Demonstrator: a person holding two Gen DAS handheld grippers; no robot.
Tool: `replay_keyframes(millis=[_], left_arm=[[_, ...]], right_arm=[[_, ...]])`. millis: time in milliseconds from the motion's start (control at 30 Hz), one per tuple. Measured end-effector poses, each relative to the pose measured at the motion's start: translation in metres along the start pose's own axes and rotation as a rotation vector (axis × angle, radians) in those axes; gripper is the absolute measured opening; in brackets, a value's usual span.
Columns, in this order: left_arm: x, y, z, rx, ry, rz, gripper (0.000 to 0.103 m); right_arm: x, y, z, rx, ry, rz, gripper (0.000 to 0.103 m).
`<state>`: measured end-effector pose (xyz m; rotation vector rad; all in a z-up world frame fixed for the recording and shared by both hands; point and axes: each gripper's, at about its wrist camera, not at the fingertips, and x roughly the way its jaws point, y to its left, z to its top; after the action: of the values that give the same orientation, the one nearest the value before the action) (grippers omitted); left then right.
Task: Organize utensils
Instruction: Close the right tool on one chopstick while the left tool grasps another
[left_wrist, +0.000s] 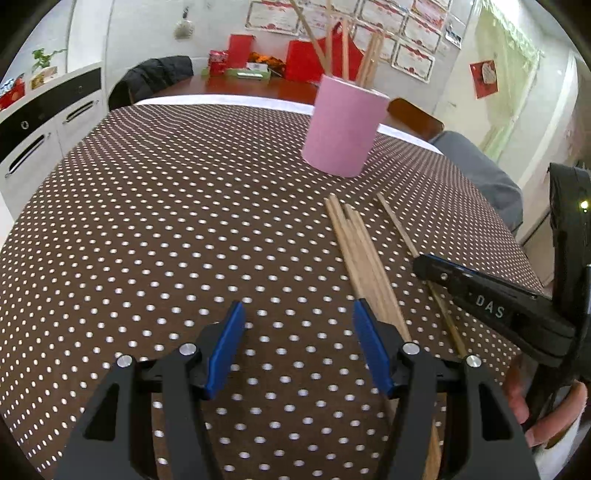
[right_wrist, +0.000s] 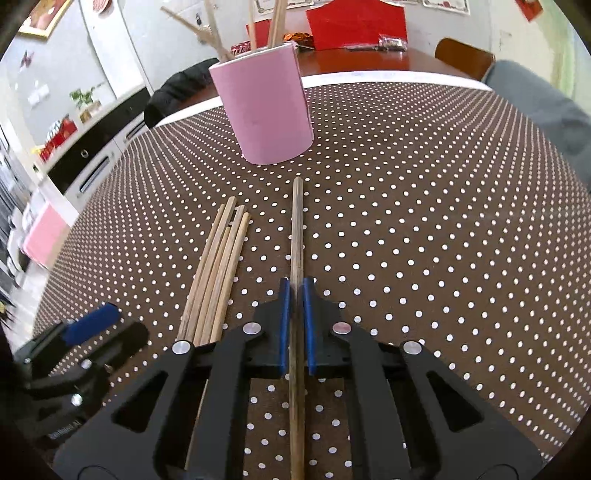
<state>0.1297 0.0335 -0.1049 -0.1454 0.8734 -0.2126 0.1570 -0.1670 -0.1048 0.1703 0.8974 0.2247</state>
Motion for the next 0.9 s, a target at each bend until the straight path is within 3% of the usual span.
replay_keyframes(millis=[433,733,900], left_arm=[[0.022,-0.032,0.015,0.058,0.042,0.137,0.061],[0.027,-0.038,0.018,0.059,0.058,0.158,0.065],[0.033,-0.039,0.026,0.065,0.064,0.206,0.070]], right_arm=[[-0.010,-0.018,-0.003,0.086,-0.001,0.105,0.008],[-0.014,-0.033,-0.003,0.109,0.001,0.137,0.008],[-0.013,-0.032,-0.002,0.110,0.001,0.138,0.008]])
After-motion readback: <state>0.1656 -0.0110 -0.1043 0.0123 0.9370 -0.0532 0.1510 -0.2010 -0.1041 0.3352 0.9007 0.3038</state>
